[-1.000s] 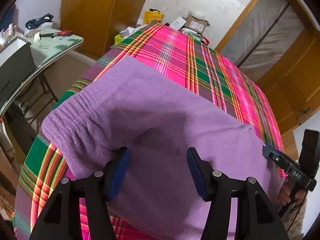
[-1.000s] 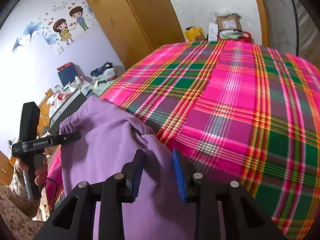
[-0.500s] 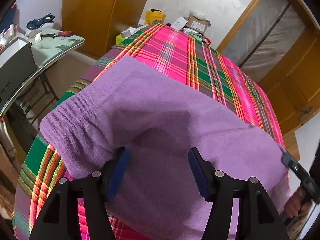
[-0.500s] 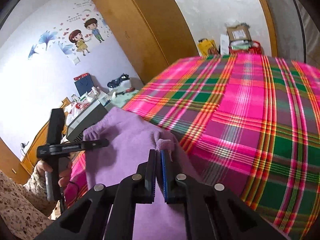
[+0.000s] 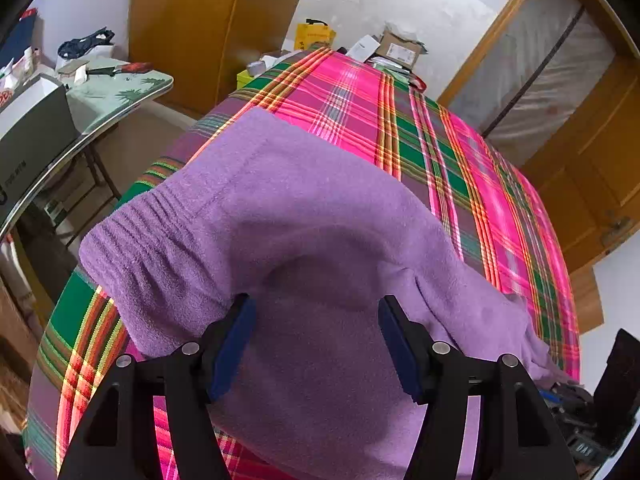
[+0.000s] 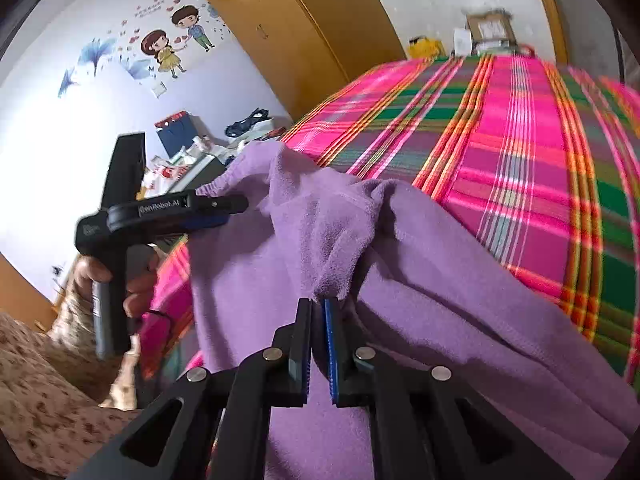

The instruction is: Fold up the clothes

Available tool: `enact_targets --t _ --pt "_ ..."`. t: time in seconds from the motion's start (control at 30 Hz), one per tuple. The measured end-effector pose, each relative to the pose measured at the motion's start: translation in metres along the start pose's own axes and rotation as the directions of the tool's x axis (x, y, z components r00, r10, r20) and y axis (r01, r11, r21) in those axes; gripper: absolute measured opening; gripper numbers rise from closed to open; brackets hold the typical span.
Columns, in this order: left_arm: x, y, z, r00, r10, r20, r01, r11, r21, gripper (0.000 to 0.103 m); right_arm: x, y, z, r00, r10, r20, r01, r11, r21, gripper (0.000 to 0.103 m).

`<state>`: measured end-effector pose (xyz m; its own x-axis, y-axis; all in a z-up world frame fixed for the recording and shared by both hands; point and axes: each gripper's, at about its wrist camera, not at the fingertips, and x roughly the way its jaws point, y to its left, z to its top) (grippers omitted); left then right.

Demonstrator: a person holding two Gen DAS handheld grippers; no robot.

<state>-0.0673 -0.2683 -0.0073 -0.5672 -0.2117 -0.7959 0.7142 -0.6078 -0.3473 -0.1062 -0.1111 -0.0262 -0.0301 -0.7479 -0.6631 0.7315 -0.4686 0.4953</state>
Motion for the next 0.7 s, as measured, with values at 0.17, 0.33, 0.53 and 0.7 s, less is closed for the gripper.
enact_targets --t 0.17,0.33,0.53,0.7 --pt "0.0 0.0 -0.001 1.0 0.001 0.005 -0.001 1.0 0.004 0.066 -0.018 -0.015 0.01 0.998 0.052 0.03 -0.053 0.996 0.065 0.023" --pt "0.0 0.0 -0.001 1.0 0.001 0.005 -0.001 1.0 0.009 0.067 -0.023 -0.021 0.027 0.995 0.103 0.02 -0.104 0.992 0.066 0.032" --pt "0.0 0.0 -0.001 1.0 -0.005 0.011 0.005 1.0 0.013 0.068 0.003 -0.037 0.044 0.974 0.222 -0.042 -0.21 0.958 0.193 0.032" --pt "0.0 -0.001 -0.002 1.0 -0.011 0.009 0.011 1.0 0.021 0.069 0.022 -0.048 0.05 0.973 0.209 -0.095 -0.183 0.957 0.225 0.034"
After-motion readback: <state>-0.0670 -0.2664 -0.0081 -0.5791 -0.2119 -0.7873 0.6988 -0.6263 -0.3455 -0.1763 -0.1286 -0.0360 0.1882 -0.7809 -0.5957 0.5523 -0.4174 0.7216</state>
